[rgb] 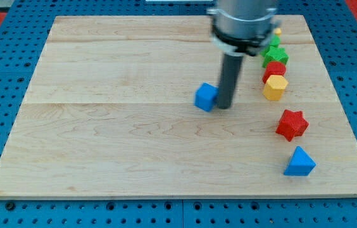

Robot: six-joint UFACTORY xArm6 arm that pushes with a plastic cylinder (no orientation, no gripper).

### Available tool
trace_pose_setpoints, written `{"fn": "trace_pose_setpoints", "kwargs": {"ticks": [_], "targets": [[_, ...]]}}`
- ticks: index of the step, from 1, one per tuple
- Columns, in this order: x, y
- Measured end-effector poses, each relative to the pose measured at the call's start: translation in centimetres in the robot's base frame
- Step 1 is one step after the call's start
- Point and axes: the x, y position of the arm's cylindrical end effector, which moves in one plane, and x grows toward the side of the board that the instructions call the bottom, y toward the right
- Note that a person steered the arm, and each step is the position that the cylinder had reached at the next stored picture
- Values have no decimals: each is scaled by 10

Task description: Move the blue cube to the top left

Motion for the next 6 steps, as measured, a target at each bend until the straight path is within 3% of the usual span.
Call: {"fn": "trace_pose_setpoints", "kwargs": {"ticks": [2,3,5,6], "targets": [[-60,-142],[-58,-158],[-124,-278],[-97,-295]]}}
